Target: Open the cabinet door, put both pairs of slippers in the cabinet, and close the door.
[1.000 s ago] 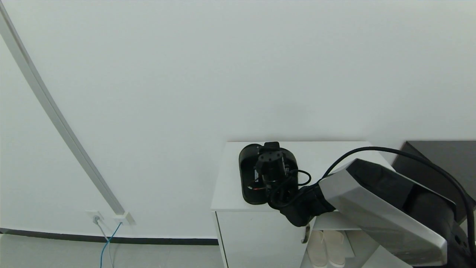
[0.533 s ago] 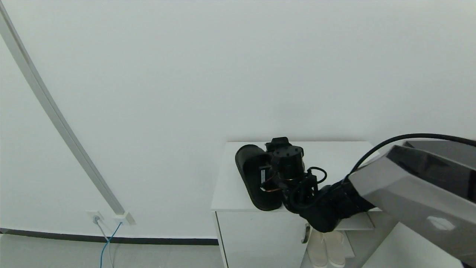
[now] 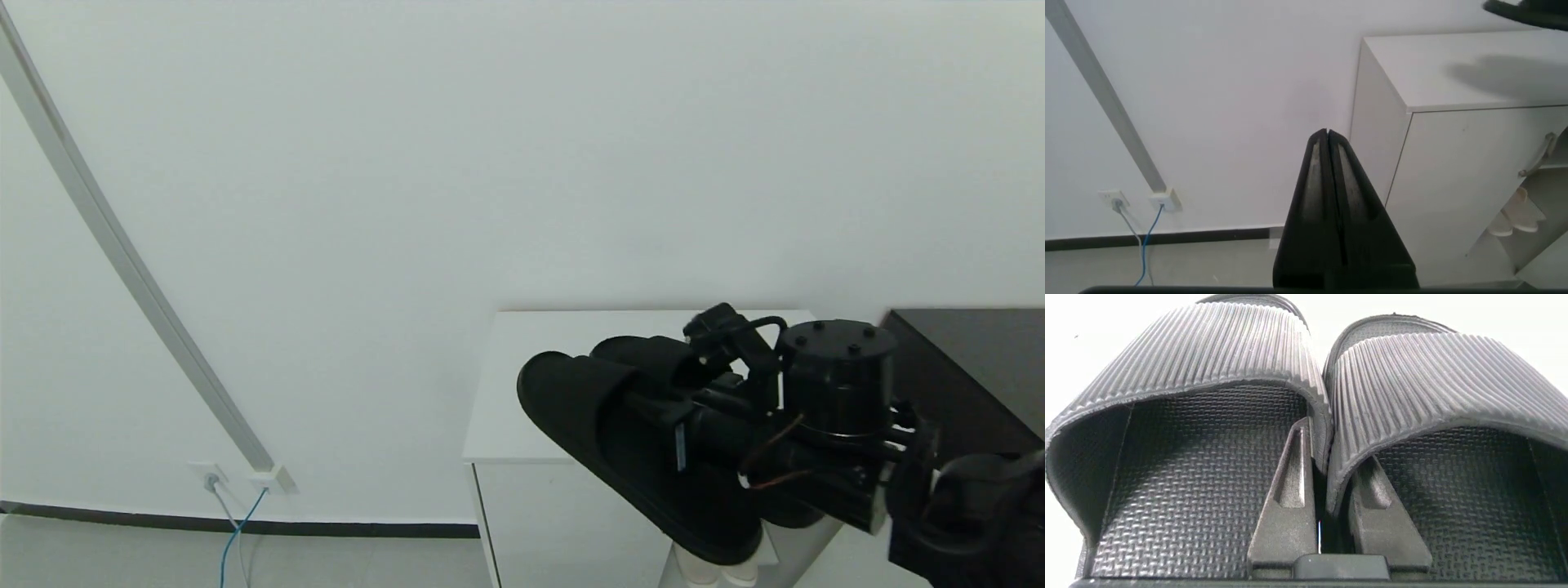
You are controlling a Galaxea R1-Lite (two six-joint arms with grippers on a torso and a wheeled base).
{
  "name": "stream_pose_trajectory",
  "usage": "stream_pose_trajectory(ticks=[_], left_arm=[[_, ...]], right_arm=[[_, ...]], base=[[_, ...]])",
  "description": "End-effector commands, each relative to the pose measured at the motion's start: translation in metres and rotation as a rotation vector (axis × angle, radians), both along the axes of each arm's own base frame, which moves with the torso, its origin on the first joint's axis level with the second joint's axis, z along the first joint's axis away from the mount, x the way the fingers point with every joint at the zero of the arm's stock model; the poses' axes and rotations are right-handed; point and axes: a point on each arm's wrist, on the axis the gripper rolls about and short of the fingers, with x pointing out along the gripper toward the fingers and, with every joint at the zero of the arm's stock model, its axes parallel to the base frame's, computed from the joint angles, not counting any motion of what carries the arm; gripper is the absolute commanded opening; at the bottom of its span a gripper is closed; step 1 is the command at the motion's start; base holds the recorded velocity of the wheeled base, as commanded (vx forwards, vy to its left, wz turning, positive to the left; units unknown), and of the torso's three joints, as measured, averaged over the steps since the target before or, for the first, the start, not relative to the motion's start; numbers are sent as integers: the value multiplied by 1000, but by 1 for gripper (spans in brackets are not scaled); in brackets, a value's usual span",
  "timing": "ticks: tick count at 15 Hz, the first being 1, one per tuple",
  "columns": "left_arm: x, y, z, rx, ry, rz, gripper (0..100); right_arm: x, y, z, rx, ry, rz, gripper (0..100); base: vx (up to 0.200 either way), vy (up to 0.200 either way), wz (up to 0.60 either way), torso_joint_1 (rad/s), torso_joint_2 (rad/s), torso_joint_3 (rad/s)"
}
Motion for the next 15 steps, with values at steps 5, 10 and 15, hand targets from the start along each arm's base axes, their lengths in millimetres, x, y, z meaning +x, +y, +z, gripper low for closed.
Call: stream_pose_trajectory(ticks=[5,10,15], left_arm=[[0,0,0,-1,0,0,0],[0,0,0,-1,0,0,0],[0,0,0,-1,2,0,0]], right_arm=[[-22,-53,3,-109,-225,117,0],[-22,-52,0,-114,-224,148,0],[-19,-50,-5,-121,-201,148,0]], base=[[0,0,0,0,0,0],[0,0,0,0,0,0],[-120,0,0,2,1,1]])
